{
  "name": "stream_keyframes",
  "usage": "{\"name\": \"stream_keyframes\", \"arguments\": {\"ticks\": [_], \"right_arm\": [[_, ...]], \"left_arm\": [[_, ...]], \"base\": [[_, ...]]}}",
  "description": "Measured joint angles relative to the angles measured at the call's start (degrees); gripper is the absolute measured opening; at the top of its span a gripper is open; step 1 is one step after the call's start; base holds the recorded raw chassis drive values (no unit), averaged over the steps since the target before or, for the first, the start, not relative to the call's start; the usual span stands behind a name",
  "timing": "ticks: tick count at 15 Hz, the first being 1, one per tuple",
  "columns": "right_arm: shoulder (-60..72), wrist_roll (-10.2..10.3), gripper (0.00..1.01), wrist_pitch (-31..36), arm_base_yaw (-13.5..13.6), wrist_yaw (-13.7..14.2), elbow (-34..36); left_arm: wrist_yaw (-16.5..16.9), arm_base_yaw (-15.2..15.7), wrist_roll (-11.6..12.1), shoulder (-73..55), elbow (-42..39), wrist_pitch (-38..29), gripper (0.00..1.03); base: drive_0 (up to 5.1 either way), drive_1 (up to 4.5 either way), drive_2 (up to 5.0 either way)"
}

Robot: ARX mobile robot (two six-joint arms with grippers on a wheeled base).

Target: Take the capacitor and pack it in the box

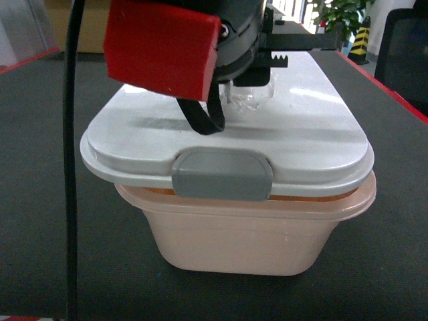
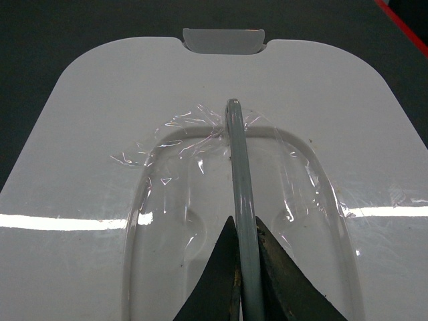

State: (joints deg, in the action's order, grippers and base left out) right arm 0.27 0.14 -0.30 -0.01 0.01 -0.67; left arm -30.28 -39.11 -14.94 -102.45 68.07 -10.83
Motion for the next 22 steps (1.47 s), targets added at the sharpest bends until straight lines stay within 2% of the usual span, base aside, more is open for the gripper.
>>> {"name": "stream_keyframes", "arguments": {"ticks": [1,2,9,10,11,15,16,17,19,21,22], "right_arm": [[0.0,0.0,0.98,0.0,0.0,0.0,0.0],[0.0,0.0,0.98,0.0,0.0,0.0,0.0],[0.0,0.0,0.98,0.0,0.0,0.0,0.0],[0.0,0.0,0.98,0.0,0.0,0.0,0.0],[0.0,0.0,0.98,0.0,0.0,0.0,0.0],[0.0,0.0,0.98,0.0,0.0,0.0,0.0],[0.0,0.0,0.98,0.0,0.0,0.0,0.0],[0.0,0.0,0.98,0.02,0.0,0.0,0.0],[0.0,0.0,0.98,0.0,0.0,0.0,0.0],[0.0,0.0,0.98,0.0,0.0,0.0,0.0],[0.0,0.0,0.98,0.0,0.0,-0.02,0.0]], "left_arm": [[-0.96,-0.55,-2.16,-1.92,0.59,0.79,0.02],[-0.52,-0.94,-3.13,-2.49,0.74,0.66,0.02],[0.52,-1.75,-3.04,-4.02,1.62,-0.31,0.02],[0.52,-1.7,-2.82,-4.26,1.6,-1.25,0.05],[0.55,-1.6,-2.6,-4.33,1.57,-3.04,0.17],[1.25,-1.49,-2.54,-4.33,1.55,-4.35,0.28],[1.42,-1.38,-2.34,-4.22,1.33,-4.92,0.36],[1.97,-0.87,-2.34,-3.85,0.39,-5.16,0.48],[2.27,-0.28,-2.36,-3.26,-0.57,-5.57,0.57],[3.32,2.51,-2.21,0.28,-3.61,-9.55,0.81],[4.2,4.31,-1.2,2.8,-5.4,-13.4,0.91]], "base": [[0.0,0.0,0.0],[0.0,0.0,0.0],[0.0,0.0,0.0],[0.0,0.0,0.0],[0.0,0.0,0.0],[0.0,0.0,0.0],[0.0,0.0,0.0],[0.0,0.0,0.0],[0.0,0.0,0.0],[0.0,0.0,0.0],[0.0,0.0,0.0]]}}
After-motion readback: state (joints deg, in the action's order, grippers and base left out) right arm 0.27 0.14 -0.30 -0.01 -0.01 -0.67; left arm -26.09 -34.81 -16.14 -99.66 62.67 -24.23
